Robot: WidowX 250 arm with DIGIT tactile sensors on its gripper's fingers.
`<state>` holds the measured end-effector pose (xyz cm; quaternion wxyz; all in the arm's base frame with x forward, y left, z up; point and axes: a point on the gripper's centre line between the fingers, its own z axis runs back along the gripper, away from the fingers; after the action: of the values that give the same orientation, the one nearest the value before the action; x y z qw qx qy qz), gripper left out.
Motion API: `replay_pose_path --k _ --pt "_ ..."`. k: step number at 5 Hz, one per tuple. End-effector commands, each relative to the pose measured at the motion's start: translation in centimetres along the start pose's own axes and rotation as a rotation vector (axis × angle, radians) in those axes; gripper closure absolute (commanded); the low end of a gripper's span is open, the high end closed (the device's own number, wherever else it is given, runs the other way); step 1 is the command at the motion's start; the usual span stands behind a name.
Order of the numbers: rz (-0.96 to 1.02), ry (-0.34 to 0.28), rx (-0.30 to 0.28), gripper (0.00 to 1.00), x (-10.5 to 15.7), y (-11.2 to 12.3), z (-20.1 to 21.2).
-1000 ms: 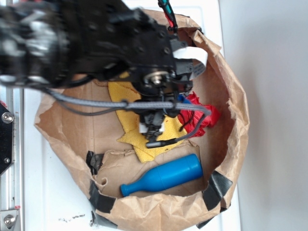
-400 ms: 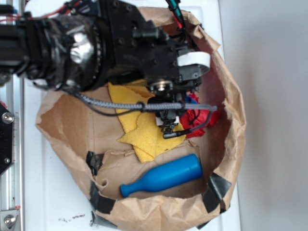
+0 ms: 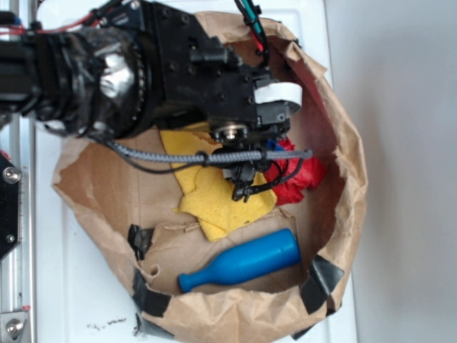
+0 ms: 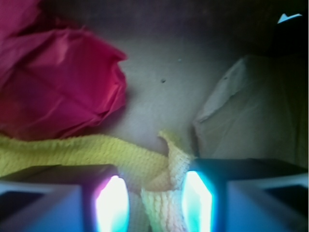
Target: Grab the yellow cloth.
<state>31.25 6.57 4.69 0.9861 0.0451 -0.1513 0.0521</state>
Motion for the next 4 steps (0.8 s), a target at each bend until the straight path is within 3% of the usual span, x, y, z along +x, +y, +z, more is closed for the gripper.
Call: replay_pose_path --k 1,4 --pt "-0.001 -0.071 -0.026 1.0 1.7 0.5 3.8" --pt "0.032 -0.038 -0.107 1.0 2.4 1.3 6.3"
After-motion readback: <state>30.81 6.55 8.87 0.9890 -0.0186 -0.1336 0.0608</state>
